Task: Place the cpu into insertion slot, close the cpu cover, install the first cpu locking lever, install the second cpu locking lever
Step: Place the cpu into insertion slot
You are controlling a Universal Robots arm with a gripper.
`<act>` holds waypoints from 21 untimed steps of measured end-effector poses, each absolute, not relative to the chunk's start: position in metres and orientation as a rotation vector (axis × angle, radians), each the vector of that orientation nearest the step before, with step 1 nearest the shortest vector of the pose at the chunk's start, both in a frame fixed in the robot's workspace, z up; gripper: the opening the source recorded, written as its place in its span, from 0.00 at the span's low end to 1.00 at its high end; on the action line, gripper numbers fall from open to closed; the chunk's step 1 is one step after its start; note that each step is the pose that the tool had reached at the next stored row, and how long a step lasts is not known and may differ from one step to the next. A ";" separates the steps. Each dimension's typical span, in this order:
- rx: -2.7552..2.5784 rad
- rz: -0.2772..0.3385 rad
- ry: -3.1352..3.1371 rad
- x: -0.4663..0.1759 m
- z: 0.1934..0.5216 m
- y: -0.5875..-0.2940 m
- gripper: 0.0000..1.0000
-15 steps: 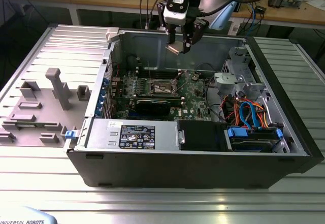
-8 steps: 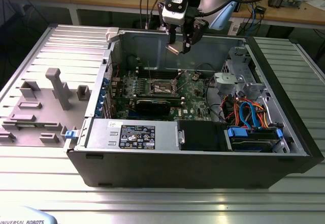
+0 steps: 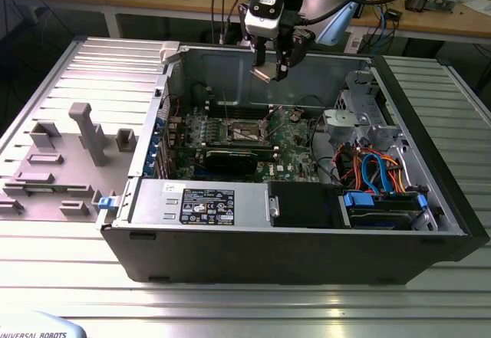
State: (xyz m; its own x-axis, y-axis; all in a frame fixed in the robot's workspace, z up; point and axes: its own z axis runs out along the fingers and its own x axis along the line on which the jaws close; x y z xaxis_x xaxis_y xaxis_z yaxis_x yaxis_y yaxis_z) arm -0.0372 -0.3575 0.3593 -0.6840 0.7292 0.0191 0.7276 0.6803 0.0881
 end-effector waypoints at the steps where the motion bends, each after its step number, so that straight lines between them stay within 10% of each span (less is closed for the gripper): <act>1: 1.246 0.138 2.861 -0.037 0.359 -0.358 0.54; 21: 1.388 0.136 2.791 -0.037 0.359 -0.358 0.54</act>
